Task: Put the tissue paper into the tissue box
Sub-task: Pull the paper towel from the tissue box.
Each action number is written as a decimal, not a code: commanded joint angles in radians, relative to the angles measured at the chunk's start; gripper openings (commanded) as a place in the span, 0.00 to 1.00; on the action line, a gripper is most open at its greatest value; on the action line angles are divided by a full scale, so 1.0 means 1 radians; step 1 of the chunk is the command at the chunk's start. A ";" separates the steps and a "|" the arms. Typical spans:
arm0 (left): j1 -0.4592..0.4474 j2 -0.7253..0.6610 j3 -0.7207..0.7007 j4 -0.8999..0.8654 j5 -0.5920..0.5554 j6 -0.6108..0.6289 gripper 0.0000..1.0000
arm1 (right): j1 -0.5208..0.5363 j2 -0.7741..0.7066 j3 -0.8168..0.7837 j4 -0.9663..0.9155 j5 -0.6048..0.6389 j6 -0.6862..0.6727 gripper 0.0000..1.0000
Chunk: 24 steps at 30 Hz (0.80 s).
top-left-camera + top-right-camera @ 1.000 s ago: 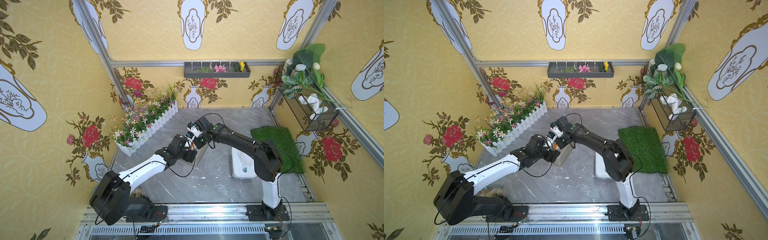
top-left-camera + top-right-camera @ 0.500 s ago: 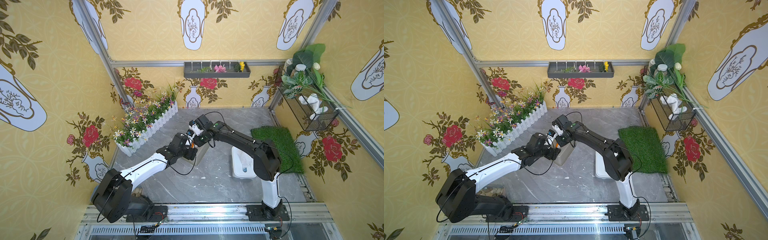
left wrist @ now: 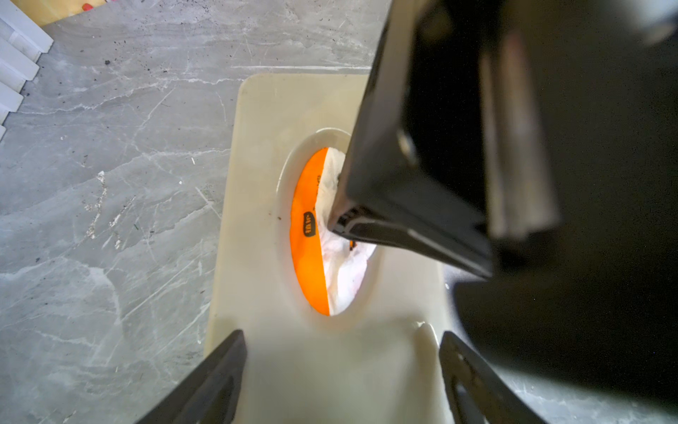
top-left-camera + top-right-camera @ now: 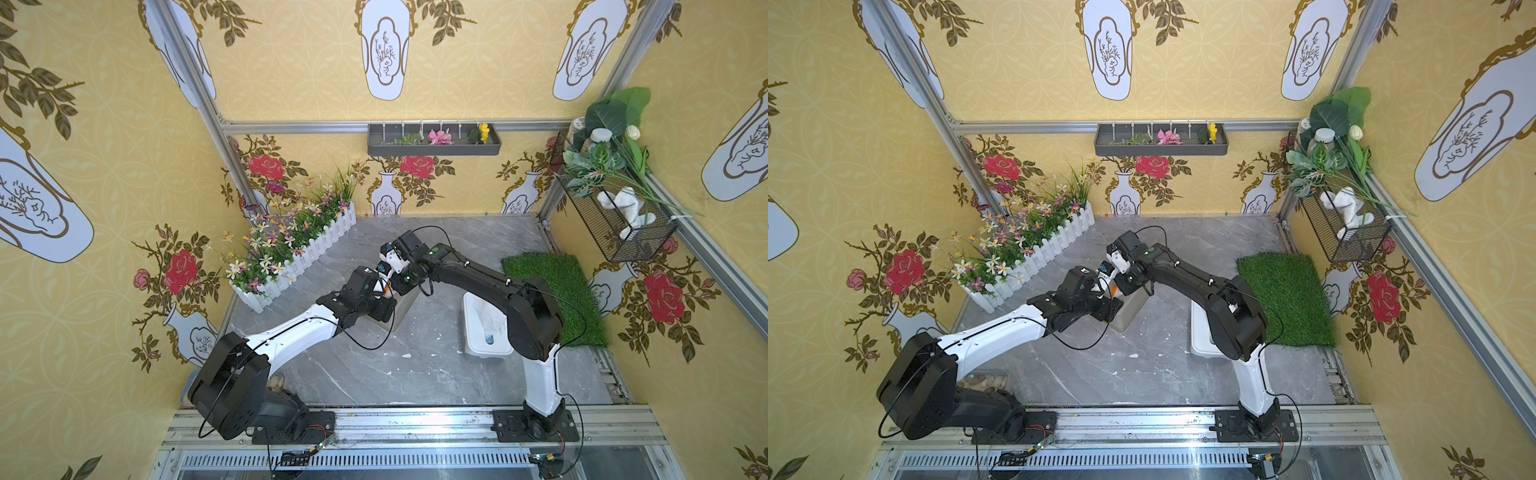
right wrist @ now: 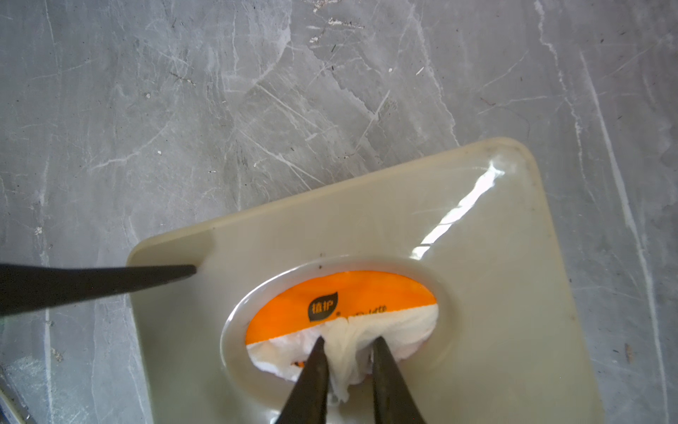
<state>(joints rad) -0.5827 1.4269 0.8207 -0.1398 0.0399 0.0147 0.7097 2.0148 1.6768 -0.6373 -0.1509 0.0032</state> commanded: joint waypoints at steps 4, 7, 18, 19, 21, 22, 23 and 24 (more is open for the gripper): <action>-0.012 0.036 -0.011 -0.260 -0.029 0.001 0.84 | 0.008 -0.035 0.044 0.044 -0.095 0.000 0.00; -0.022 0.052 -0.005 -0.267 -0.040 0.006 0.84 | 0.010 -0.059 0.041 0.080 -0.101 0.027 0.00; -0.044 0.099 0.015 -0.287 -0.067 0.018 0.83 | 0.005 -0.100 0.065 0.175 -0.166 0.175 0.00; -0.049 0.104 0.017 -0.289 -0.069 0.021 0.83 | 0.004 -0.103 0.066 0.182 -0.164 0.188 0.00; -0.055 0.111 0.019 -0.295 -0.074 0.025 0.83 | 0.001 -0.114 0.057 0.206 -0.169 0.208 0.00; -0.055 0.112 0.019 -0.296 -0.074 0.026 0.83 | -0.001 -0.121 0.052 0.215 -0.170 0.218 0.00; -0.057 0.110 0.018 -0.296 -0.074 0.028 0.83 | -0.004 -0.126 0.047 0.227 -0.177 0.227 0.00; -0.057 0.110 0.016 -0.296 -0.073 0.027 0.83 | -0.006 -0.130 0.045 0.233 -0.175 0.233 0.00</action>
<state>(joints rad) -0.6289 1.4986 0.8635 -0.1062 -0.0780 -0.0185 0.6964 2.0148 1.7008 -0.6827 -0.1318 0.1822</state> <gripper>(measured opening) 0.827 0.049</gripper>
